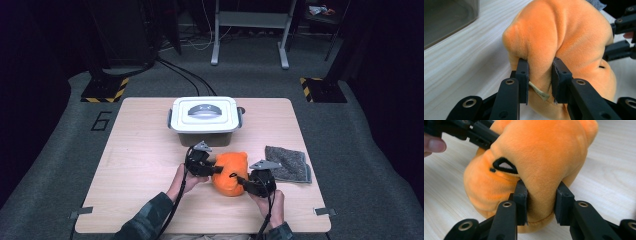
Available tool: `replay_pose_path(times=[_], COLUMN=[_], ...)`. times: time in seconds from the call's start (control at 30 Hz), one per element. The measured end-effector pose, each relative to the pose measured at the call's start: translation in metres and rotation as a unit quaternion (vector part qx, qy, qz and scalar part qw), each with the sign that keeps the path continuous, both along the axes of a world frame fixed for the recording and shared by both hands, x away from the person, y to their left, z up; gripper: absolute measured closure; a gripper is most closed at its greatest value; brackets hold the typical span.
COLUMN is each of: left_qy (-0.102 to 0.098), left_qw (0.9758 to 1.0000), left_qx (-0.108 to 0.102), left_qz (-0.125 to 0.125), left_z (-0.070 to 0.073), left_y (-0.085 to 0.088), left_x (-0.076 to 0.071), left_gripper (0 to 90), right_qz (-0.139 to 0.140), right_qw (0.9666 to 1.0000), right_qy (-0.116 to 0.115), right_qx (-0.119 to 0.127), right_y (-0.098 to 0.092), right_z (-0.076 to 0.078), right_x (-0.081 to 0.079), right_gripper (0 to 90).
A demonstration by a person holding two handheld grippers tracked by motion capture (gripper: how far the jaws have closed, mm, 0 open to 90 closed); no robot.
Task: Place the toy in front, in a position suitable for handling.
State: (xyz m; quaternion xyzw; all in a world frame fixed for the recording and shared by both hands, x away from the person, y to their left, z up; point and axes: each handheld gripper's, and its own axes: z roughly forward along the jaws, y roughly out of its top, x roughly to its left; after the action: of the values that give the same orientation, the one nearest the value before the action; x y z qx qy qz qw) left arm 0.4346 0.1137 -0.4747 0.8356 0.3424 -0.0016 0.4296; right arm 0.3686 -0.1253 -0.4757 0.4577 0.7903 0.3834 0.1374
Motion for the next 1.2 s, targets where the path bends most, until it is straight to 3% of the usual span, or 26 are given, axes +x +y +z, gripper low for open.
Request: replay_pose_path(times=[0.2, 0.4, 0.5, 0.63, 0.7, 0.77, 0.9, 1.1, 1.2], left_qy=[0.006, 0.005, 0.008, 0.030, 0.032, 0.032, 0.024, 0.039, 0.036], left_qw=[0.9995, 0.9987, 0.9982, 0.9974, 0.9962, 0.9956, 0.9954, 0.9912, 0.9910], left_qx=[-0.026, -0.035, -0.031, -0.023, -0.031, -0.038, -0.027, -0.050, -0.050], left_qz=[0.016, 0.038, 0.051, 0.061, 0.075, 0.080, 0.089, 0.117, 0.119], left_z=[0.016, 0.023, 0.016, -0.005, -0.016, -0.018, -0.015, -0.018, -0.017], left_y=[0.000, 0.001, -0.001, -0.002, -0.002, -0.001, -0.001, 0.006, 0.006], left_x=[-0.011, -0.019, -0.023, -0.024, -0.025, -0.024, -0.024, -0.020, -0.019], left_gripper=[70.8, 69.9, 69.6, 69.5, 69.6, 69.3, 66.7, 59.8, 57.9], right_qz=[0.017, 0.044, 0.051, 0.071, 0.066, 0.060, 0.058, 0.039, 0.016], right_qw=[0.9996, 0.9972, 0.9964, 0.9929, 0.9931, 0.9961, 0.9961, 0.9973, 0.9978], right_qy=[-0.013, -0.021, -0.007, 0.014, 0.019, 0.012, 0.010, -0.005, -0.016], right_qx=[-0.020, -0.057, -0.068, -0.094, -0.095, -0.065, -0.066, -0.062, -0.062], right_y=[-0.006, -0.004, -0.001, 0.001, 0.003, 0.000, -0.003, -0.006, -0.008], right_z=[0.027, 0.049, 0.048, 0.035, 0.019, 0.010, 0.011, 0.017, 0.022], right_x=[0.006, 0.016, 0.024, 0.036, 0.041, 0.041, 0.040, 0.031, 0.022], right_gripper=[67.5, 66.2, 64.9, 63.4, 63.0, 61.9, 54.8, 38.3, 28.6])
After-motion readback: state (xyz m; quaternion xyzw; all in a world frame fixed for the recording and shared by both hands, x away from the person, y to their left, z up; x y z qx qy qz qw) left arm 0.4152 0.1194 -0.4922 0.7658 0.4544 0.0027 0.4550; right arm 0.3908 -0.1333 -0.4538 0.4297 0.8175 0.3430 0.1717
